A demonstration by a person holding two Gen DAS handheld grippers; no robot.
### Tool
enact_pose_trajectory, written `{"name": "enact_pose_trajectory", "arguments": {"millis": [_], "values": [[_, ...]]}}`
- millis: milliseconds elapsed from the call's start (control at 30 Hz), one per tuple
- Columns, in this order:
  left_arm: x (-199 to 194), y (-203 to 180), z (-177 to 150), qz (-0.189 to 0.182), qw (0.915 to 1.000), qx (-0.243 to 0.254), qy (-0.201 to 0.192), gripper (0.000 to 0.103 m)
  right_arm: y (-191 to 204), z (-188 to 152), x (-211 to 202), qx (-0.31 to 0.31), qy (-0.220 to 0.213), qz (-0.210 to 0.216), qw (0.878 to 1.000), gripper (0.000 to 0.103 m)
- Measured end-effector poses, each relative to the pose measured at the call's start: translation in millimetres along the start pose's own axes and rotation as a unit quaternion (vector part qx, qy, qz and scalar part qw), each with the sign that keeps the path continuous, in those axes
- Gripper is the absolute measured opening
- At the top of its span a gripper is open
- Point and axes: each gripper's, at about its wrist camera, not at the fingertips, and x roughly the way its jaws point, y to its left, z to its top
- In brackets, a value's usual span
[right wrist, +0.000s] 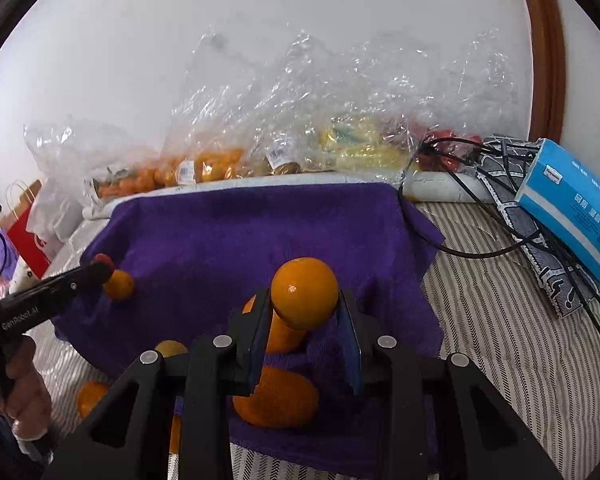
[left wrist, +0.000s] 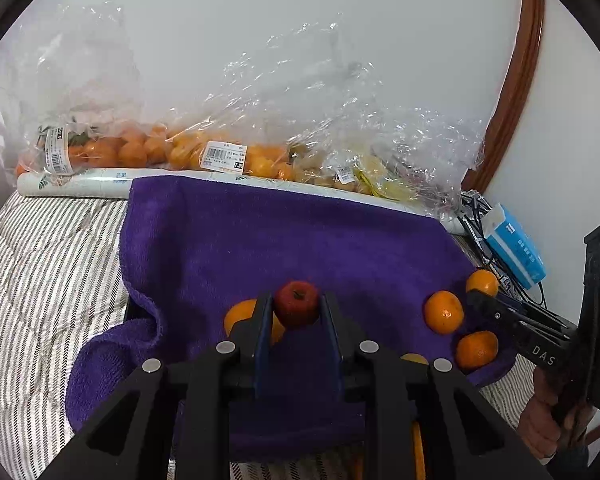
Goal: Organize fruits
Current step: 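Lower the apple and the orange onto the towel and open both tools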
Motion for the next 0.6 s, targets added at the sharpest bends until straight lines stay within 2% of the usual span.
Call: {"name": "enact_pose_trajectory", "arguments": {"millis": [600], "values": [[7.5,-13.9,-5.4,-0.004,0.9992,0.036,0.019,0.023,3.1,-2.8,5.8,-0.013,0.007,-0.012,1.0,0.033]]}}
